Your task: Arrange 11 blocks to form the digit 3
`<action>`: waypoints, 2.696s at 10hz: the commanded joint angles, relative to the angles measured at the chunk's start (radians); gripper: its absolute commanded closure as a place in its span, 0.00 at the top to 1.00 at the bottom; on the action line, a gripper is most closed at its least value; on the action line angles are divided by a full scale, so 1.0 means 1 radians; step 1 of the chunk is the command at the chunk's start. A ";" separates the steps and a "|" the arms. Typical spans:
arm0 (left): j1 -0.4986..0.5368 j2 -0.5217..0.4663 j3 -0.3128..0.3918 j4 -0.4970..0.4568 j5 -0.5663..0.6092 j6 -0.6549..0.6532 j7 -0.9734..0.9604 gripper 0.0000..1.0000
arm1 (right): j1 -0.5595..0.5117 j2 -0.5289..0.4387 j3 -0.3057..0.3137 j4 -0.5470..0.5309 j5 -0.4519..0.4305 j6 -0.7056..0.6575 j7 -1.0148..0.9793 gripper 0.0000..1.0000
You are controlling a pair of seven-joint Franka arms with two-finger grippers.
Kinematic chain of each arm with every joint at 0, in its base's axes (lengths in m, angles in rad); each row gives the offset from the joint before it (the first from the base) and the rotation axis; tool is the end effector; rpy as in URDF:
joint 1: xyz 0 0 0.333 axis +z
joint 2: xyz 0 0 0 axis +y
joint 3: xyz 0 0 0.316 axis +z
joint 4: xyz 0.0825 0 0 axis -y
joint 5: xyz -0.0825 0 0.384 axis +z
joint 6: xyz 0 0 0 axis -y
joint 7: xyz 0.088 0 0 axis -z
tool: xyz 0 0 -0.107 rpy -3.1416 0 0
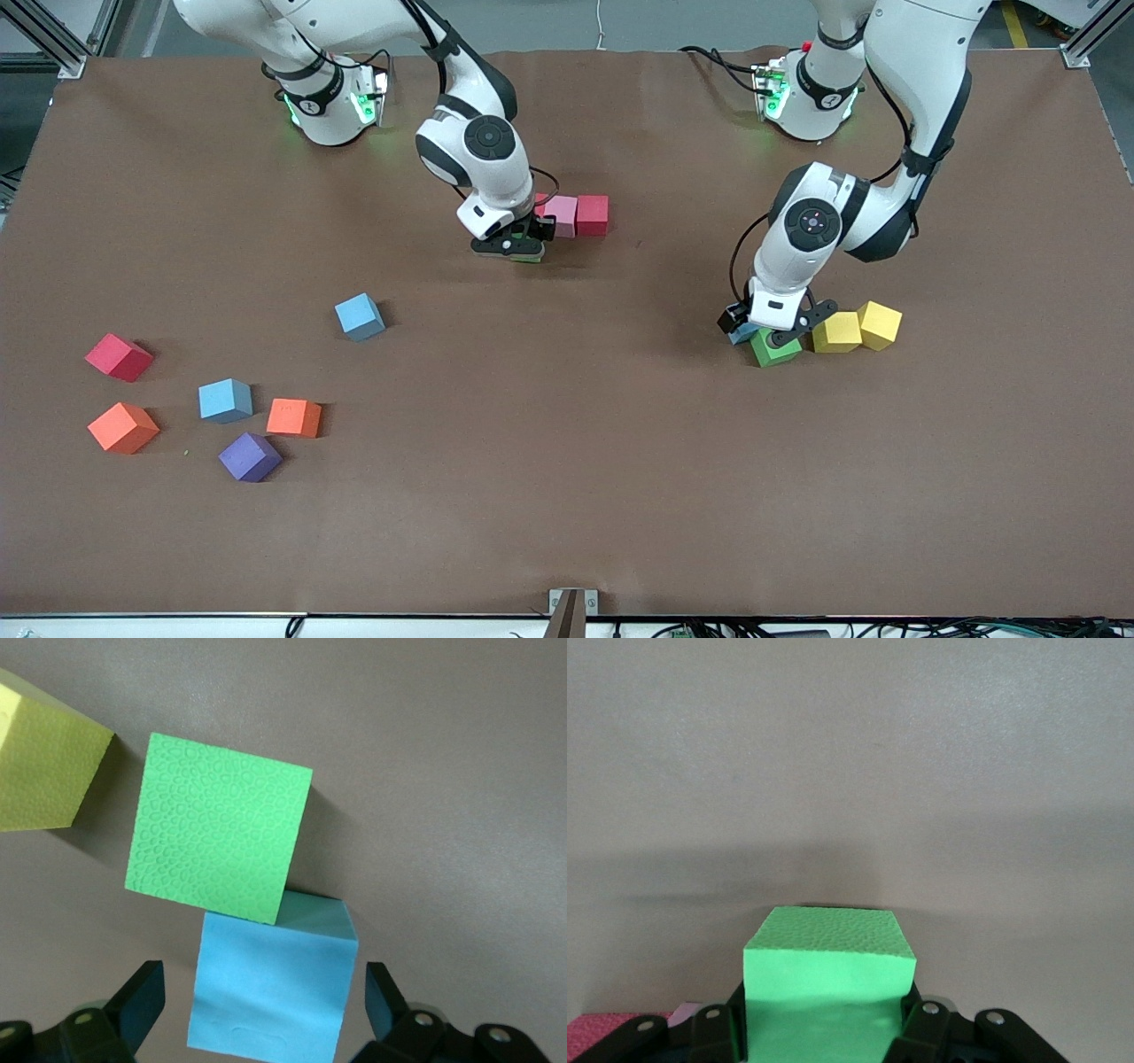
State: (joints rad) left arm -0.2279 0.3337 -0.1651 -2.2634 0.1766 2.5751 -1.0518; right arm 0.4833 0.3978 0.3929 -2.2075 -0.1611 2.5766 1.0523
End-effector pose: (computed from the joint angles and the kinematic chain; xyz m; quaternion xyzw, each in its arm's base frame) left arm 0.4942 -0.2099 0.2124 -0.9665 -0.2558 -0.0079 0.0194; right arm 0.3506 0.4293 0.2118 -0.9989 0.0341 0.0228 0.0218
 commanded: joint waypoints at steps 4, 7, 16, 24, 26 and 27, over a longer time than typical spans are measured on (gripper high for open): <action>0.002 0.022 -0.007 0.007 0.020 0.042 0.006 1.00 | 0.006 -0.013 -0.006 -0.023 -0.028 0.016 0.014 0.56; 0.016 0.025 -0.007 0.005 0.070 0.059 0.006 1.00 | 0.014 -0.004 -0.008 -0.020 -0.029 0.016 0.014 0.76; 0.025 0.068 -0.007 0.038 0.072 0.082 -0.007 1.00 | -0.003 -0.065 -0.005 0.011 -0.026 -0.068 0.066 0.99; 0.021 0.067 -0.008 0.030 0.072 0.082 -0.013 1.00 | -0.269 -0.194 0.004 0.195 0.023 -0.413 -0.249 0.99; 0.019 0.067 -0.008 0.030 0.072 0.082 -0.013 1.00 | -0.395 -0.194 -0.002 0.213 0.023 -0.414 -0.400 0.99; 0.019 0.067 -0.007 0.028 0.072 0.082 -0.013 1.00 | -0.460 -0.191 -0.002 0.225 0.023 -0.408 -0.457 0.99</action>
State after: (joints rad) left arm -0.2106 0.3972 -0.1705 -2.2361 0.2251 2.6478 -1.0478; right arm 0.0964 0.2108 0.3748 -1.9943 -0.1568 2.1727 0.6686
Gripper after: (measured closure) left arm 0.000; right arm 0.004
